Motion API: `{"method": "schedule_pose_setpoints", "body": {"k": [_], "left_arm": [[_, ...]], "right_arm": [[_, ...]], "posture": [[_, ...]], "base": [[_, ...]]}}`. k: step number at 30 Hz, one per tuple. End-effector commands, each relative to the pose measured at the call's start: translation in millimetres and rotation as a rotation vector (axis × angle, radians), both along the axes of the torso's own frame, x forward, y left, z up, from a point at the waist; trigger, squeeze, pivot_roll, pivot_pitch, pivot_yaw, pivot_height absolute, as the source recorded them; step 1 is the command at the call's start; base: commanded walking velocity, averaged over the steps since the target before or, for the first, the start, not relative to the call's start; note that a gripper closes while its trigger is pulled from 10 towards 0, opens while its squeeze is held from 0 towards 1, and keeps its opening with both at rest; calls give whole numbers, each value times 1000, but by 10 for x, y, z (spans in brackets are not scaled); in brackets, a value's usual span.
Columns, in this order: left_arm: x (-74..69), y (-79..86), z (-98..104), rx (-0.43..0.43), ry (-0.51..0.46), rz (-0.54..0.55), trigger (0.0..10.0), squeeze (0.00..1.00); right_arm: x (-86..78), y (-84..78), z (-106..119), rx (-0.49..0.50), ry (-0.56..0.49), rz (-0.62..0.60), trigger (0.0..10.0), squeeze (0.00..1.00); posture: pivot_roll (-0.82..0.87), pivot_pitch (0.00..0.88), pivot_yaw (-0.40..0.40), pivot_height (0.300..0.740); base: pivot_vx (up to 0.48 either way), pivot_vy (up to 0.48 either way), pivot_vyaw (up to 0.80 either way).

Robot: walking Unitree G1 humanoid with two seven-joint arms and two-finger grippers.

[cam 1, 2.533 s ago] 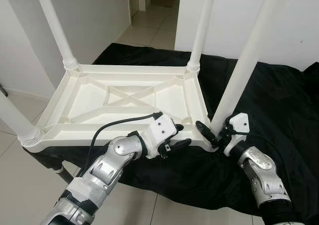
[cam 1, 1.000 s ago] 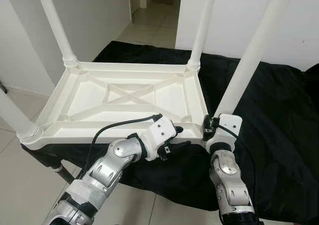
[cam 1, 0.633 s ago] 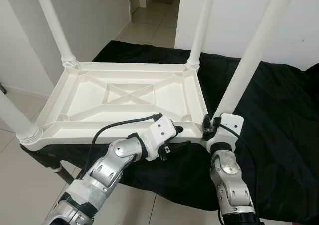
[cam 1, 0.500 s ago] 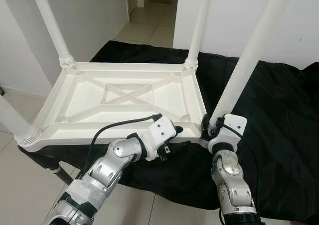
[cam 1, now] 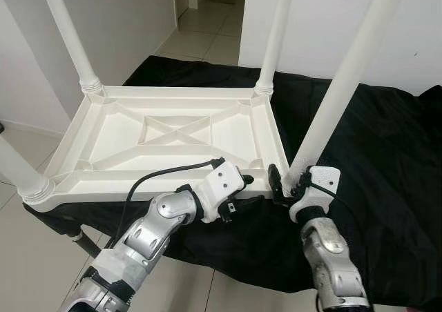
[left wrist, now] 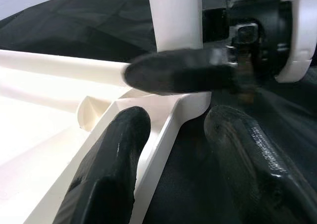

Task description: Building children table

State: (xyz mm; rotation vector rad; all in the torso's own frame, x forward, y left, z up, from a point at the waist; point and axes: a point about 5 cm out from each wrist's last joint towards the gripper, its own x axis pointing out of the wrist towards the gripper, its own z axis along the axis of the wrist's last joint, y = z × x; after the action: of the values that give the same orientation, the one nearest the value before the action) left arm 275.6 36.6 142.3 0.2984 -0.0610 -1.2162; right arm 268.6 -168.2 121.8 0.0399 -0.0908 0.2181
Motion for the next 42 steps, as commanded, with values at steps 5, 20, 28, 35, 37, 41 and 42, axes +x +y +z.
{"method": "schedule_pose_setpoints", "body": {"k": [5, 20, 28, 35, 37, 41, 42], "left_arm": [[-2, 0, 5, 22, 1, -39, 10000, 0], [30, 2, 32, 25, -13, -36, 10000, 0], [30, 0, 31, 23, -15, -33, 10000, 0], [15, -16, 18, 25, -13, -44, 10000, 0], [8, -21, 12, 25, -11, -48, 10000, 0], [-20, -38, -12, 26, -3, -56, 10000, 0], [-33, -45, -21, 25, 1, -59, 10000, 0]], "right_arm": [[54, -110, 6, -40, -11, 149, 10000, 0], [278, -110, -14, -103, 21, 358, 0, 0], [260, -148, -67, -87, 27, 380, 0, 0], [227, -148, -77, -58, 30, 322, 10000, 0], [226, -138, -81, -74, 33, 288, 10000, 0], [240, -92, -157, -143, 81, 159, 10000, 0], [234, -61, -174, -122, 88, 100, 10000, 0]], "posture": [[-8, 23, -14, 740], [2, 5, -13, 740], [0, 0, -14, 740], [-10, 0, -13, 740], [-12, 1, -13, 740], [-17, 7, -15, 740], [-17, 10, -17, 740]], "base": [[0, 0, 0], [0, 0, 0], [0, 0, 0], [0, 0, 0], [0, 0, 0], [0, 0, 0], [0, 0, 0]]}}
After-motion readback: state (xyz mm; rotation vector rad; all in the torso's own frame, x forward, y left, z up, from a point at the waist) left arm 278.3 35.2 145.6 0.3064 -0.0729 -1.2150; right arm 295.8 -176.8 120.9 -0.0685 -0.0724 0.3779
